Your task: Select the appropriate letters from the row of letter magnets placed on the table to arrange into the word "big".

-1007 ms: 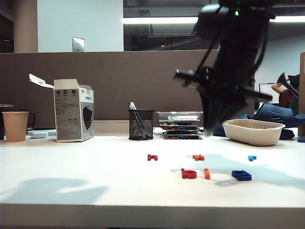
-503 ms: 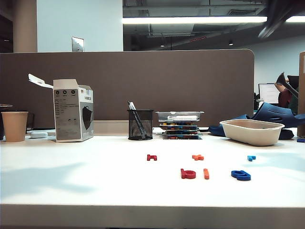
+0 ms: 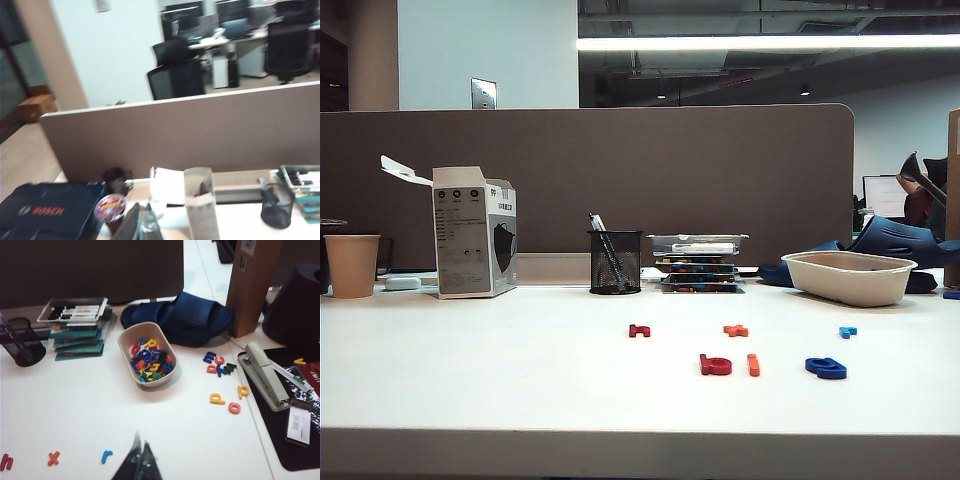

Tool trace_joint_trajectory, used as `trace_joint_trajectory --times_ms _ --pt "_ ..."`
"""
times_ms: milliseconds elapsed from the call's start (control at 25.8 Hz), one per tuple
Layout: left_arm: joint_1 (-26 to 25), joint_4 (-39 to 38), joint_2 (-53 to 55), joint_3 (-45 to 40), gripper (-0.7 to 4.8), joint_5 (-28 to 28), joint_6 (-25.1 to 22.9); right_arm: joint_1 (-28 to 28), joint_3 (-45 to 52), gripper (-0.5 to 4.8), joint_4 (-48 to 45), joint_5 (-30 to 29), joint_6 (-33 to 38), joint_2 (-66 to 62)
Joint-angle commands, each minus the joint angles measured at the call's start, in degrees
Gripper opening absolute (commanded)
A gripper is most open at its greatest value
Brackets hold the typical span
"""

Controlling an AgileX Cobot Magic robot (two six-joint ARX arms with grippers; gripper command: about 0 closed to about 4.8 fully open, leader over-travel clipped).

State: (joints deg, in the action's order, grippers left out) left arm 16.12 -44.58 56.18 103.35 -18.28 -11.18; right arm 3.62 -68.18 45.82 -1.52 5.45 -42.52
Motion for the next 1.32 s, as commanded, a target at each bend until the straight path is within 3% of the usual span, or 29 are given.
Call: trace_joint_trajectory --times_ms 39,271,426,813,1007,1200,1317 --pt "-4.4 -3.1 -4.7 -2.9 -0.05 2.8 0.0 0.3 5.2 -0.08 -1.6 -0.1 -0.2 5.5" --pt "-6.1 -3.4 -18.1 -15.4 -0.05 2.5 1.4 0.3 14.6 -0.08 -2.8 -1.7 -0.2 16.8" --pt "-6.1 -6.4 -29.3 -25.7 -0.05 3.1 5.9 0.3 20.7 -0.08 -3.1 -3.7 -0.1 25.5" --pt "-6.1 -10.7 -50.8 -41.4 -0.05 3.3 8.7 0.3 31.8 -0.08 -6.5 -7.6 0.6 39.0" --pt "-6.2 -12.5 -56.0 -46.6 -0.05 7.3 8.3 0.3 34.1 -0.08 -8.0 -7.6 0.6 41.9" --pt "-6.2 -7.7 -56.0 -50.5 -0.05 9.9 8.2 0.3 36.5 -0.08 -8.5 -7.6 0.6 42.6" --pt "-6.2 1.6 -56.0 -56.9 -0.05 11.0 8.2 0.3 39.0 -0.08 -12.1 -7.6 2.3 42.6"
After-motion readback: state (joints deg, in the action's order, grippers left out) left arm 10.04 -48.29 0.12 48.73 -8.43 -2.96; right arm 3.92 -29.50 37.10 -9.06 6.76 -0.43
